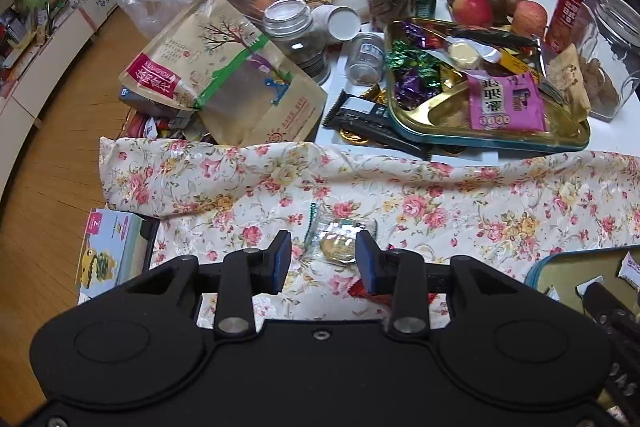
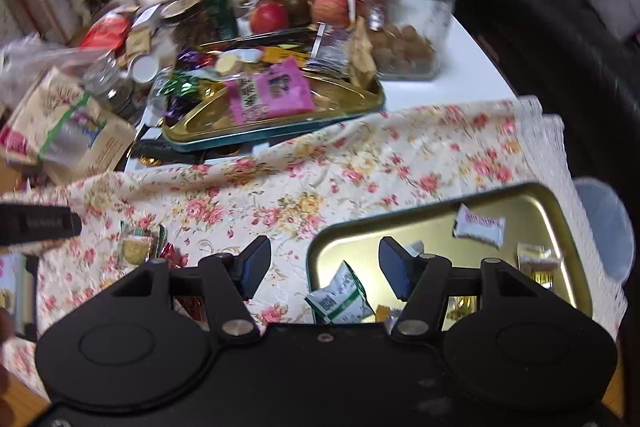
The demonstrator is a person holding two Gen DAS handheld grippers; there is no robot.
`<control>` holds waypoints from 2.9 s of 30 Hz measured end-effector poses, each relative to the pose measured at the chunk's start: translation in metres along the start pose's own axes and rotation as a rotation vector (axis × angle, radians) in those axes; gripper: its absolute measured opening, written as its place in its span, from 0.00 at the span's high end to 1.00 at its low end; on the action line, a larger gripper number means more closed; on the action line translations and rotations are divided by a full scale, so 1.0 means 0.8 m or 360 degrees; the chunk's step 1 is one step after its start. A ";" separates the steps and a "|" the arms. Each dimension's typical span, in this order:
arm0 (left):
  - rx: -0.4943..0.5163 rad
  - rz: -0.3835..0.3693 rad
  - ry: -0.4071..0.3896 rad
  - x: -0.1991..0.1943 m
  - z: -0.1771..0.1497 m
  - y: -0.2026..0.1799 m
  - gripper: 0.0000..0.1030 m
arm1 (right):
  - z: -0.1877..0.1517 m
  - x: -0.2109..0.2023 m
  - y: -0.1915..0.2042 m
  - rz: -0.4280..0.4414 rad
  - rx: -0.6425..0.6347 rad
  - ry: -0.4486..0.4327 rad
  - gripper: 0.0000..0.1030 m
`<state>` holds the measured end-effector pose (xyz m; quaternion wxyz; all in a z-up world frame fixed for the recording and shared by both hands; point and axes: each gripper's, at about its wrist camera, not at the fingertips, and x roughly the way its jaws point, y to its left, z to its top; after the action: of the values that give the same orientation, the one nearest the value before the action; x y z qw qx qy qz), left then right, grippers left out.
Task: Organize snacks
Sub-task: 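Withdraw both open tools from the tray toward the tablecloth, then close the right tool on the red packet while the left tool reaches the wrapped cookie, then grasp the clear-wrapped round cookie with the left tool while the right tool lifts the red packet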
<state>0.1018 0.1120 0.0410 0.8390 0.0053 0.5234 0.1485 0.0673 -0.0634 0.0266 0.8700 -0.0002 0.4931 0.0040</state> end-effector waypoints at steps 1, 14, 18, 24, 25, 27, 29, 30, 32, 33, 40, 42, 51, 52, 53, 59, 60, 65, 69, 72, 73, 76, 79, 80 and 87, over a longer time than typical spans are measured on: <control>0.0005 -0.0003 -0.0002 -0.001 0.001 0.004 0.55 | -0.001 0.000 0.010 -0.0006 -0.0039 -0.0034 0.39; -0.0061 -0.0161 0.0032 -0.008 0.013 0.042 0.55 | -0.003 0.018 0.083 0.0023 -0.0221 -0.0348 0.39; -0.0132 -0.0206 0.0038 -0.005 0.015 0.057 0.55 | 0.010 0.026 0.087 0.0140 -0.0091 -0.0349 0.40; -0.0232 -0.0210 -0.0098 -0.015 0.016 0.078 0.44 | 0.014 0.041 0.120 -0.0027 -0.0409 -0.0581 0.45; -0.0255 -0.0219 -0.0132 -0.018 0.016 0.083 0.43 | 0.015 0.044 0.124 -0.0040 -0.0460 -0.0597 0.45; -0.0297 -0.0227 -0.0192 -0.023 0.017 0.090 0.42 | 0.019 0.051 0.130 -0.0011 -0.0518 -0.0595 0.45; -0.0321 -0.0217 -0.0228 -0.027 0.019 0.096 0.37 | 0.021 0.054 0.132 0.0000 -0.0454 -0.0610 0.45; -0.0330 -0.0211 -0.0247 -0.028 0.019 0.098 0.36 | 0.022 0.056 0.134 -0.0005 -0.0421 -0.0613 0.45; -0.0340 -0.0210 -0.0294 -0.032 0.019 0.101 0.36 | 0.023 0.058 0.139 -0.0015 -0.0418 -0.0618 0.45; -0.0345 -0.0215 -0.0319 -0.034 0.017 0.103 0.36 | 0.020 0.059 0.143 0.0004 -0.0455 -0.0648 0.45; -0.0404 -0.0229 -0.0350 -0.033 0.016 0.114 0.36 | 0.012 0.082 0.171 -0.0114 -0.0669 -0.0665 0.56; -0.0391 -0.0233 -0.0315 -0.031 0.017 0.116 0.36 | 0.012 0.090 0.175 -0.0044 -0.0690 -0.0583 0.56; -0.0230 -0.0252 -0.0238 -0.027 0.017 0.120 0.36 | -0.005 0.124 0.185 0.0549 -0.0830 -0.0114 0.49; -0.0240 -0.0264 -0.0223 -0.026 0.017 0.122 0.36 | -0.010 0.128 0.189 0.0546 -0.0878 -0.0076 0.49; -0.0259 -0.0274 -0.0211 -0.025 0.017 0.126 0.36 | -0.015 0.134 0.193 0.0532 -0.0922 -0.0034 0.49; -0.0316 -0.0302 -0.0181 -0.023 0.019 0.134 0.37 | -0.050 0.164 0.204 0.0490 -0.1130 0.0164 0.50; -0.0317 -0.0315 -0.0179 -0.023 0.019 0.134 0.37 | -0.054 0.166 0.203 0.0477 -0.1143 0.0159 0.50; -0.0318 -0.0368 -0.0138 -0.021 0.020 0.132 0.37 | -0.062 0.174 0.204 0.0433 -0.1138 0.0127 0.49; -0.0305 -0.0383 -0.0118 -0.019 0.019 0.130 0.37 | -0.057 0.178 0.198 0.0472 -0.1051 0.0149 0.46; -0.0322 -0.0388 -0.0104 -0.018 0.019 0.130 0.38 | -0.058 0.182 0.196 0.0473 -0.0999 0.0179 0.45; -0.0328 -0.0396 -0.0095 -0.018 0.020 0.131 0.39 | -0.058 0.183 0.197 0.0481 -0.0988 0.0198 0.44; -0.0325 -0.0414 -0.0077 -0.016 0.020 0.129 0.39 | -0.058 0.184 0.199 0.0495 -0.0945 0.0252 0.37; -0.0301 -0.0401 -0.0077 -0.016 0.020 0.125 0.39 | -0.062 0.181 0.202 0.0523 -0.0967 0.0273 0.35; -0.0295 -0.0399 -0.0076 -0.016 0.019 0.125 0.39 | -0.064 0.180 0.203 0.0529 -0.0986 0.0278 0.35; -0.0267 -0.0411 -0.0047 -0.011 0.019 0.120 0.39 | -0.083 0.165 0.201 0.0562 -0.1123 0.0273 0.41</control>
<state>0.0880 0.2041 0.0711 0.8562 -0.1301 0.4932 0.0827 0.0772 0.0981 -0.1201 0.7581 -0.2143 0.5248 0.3225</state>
